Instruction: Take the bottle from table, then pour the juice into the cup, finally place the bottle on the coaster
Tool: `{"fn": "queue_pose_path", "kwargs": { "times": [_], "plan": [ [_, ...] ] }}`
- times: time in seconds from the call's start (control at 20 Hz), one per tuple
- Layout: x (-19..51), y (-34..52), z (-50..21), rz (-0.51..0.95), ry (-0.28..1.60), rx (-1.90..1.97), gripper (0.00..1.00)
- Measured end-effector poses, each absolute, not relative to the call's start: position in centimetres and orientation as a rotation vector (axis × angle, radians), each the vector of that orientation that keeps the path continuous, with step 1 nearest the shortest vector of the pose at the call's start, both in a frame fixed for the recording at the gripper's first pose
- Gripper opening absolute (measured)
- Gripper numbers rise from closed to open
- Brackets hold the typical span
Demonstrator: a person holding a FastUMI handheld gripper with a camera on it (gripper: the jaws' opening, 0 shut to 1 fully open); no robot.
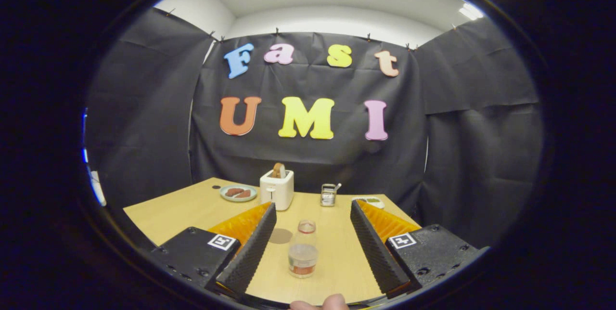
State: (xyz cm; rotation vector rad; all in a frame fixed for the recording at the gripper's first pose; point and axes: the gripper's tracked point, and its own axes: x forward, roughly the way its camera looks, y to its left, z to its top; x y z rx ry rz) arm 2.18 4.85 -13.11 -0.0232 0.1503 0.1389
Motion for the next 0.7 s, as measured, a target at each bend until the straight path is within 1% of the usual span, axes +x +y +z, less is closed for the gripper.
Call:
{"fn": "queue_pose_path", "kwargs": {
  "times": [0.35,0.7],
  "plan": [
    [2.9,6.7,-23.4,0.169,0.320,0.009,1.00],
    [5.5,5.7,-28.7,0.128,0.407,0.061,1.00]
  ]
}}
